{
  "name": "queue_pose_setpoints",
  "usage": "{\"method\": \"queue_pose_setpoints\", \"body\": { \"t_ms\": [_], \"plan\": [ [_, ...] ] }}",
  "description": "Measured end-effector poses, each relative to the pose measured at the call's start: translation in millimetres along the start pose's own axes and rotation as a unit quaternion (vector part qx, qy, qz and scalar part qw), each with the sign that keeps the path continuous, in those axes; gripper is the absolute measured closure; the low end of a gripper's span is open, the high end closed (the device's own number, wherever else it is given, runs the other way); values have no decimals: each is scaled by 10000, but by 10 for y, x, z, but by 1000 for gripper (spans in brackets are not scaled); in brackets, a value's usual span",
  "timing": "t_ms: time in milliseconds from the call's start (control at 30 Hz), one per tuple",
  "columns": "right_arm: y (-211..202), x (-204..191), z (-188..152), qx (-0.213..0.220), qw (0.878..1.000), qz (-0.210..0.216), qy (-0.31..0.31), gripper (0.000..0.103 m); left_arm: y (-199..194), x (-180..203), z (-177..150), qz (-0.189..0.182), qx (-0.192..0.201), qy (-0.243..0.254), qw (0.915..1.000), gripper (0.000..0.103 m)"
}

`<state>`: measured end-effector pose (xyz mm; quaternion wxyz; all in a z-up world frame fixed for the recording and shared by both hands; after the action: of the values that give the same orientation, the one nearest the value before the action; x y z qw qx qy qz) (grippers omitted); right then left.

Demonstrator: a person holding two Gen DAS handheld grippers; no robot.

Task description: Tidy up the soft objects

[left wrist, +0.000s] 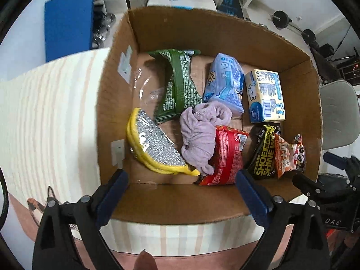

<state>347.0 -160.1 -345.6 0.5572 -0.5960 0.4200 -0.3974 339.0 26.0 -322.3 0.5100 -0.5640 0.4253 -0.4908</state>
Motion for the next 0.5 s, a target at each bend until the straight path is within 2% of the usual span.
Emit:
{"method": "queue_pose_setpoints", "body": {
  "t_ms": [233, 500],
  "plan": [
    [-46, -82, -341, 667, 9939, 227, 847, 0, -333, 23, -226, 278, 710, 62, 9971, 4],
    [-469, -76, -570, 1372, 9829, -73, 1223, 0, -704, 53, -400, 409, 1226, 91, 9916, 4]
  ]
}}
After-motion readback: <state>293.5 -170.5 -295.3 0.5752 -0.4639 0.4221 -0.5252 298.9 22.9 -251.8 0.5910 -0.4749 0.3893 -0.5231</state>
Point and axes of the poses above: each gripper's, at about its wrist camera, not at the fingertips, and y roughly the way its jaws point, x to its right, z to its top, the point moved 6 cm from there along y, roughly the way its jaws point, and after that the axes turned 7 degrees about -y, right-handed, at the moved point
